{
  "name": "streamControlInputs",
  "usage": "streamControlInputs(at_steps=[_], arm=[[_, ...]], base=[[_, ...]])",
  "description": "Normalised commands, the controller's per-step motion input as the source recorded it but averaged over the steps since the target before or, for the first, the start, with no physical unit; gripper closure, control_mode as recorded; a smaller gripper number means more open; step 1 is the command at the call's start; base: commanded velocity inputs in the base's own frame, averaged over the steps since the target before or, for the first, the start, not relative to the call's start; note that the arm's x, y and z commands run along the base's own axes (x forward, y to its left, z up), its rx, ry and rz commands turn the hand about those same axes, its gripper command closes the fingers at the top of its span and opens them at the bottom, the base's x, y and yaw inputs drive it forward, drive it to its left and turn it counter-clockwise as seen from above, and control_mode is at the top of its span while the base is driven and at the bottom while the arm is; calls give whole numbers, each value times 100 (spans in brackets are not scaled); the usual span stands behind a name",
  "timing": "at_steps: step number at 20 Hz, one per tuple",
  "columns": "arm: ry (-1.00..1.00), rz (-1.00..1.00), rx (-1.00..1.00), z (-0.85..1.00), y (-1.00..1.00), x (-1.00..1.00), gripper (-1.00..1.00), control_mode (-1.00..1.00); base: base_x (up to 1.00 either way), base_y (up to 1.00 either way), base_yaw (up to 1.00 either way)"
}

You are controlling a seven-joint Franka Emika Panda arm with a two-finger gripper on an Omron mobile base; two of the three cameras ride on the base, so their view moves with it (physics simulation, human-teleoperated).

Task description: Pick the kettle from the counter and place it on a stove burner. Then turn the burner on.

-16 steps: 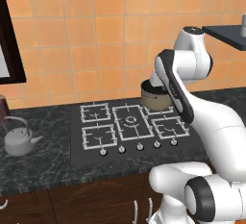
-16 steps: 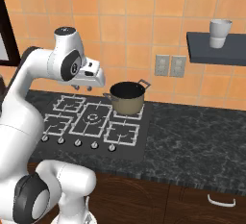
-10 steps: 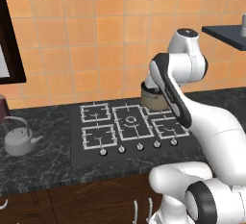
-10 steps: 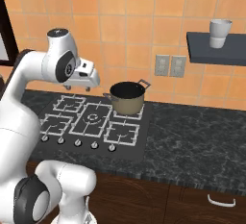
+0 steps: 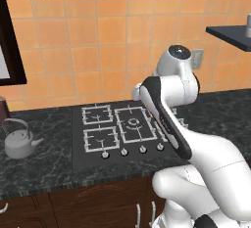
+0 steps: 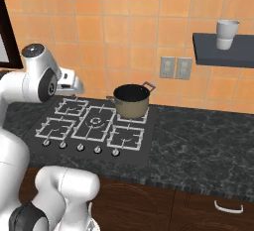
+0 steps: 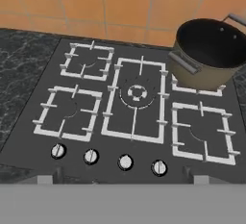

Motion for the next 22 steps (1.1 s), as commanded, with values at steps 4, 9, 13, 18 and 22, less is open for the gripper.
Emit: streamControlInputs(at_steps=[4,9,13,18,22], arm=[[-4,27,8,0,75,0,-100,-100],[3,34,10,0,89,0,-100,-100],[8,35,4,0,88,0,-100,-100],[6,30,0,0,89,0,-100,-100],[0,20,-3,-5,89,0,-100,-100]], base=[[0,0,0],[0,0,0],[0,0,0],[0,0,0],[0,0,0]])
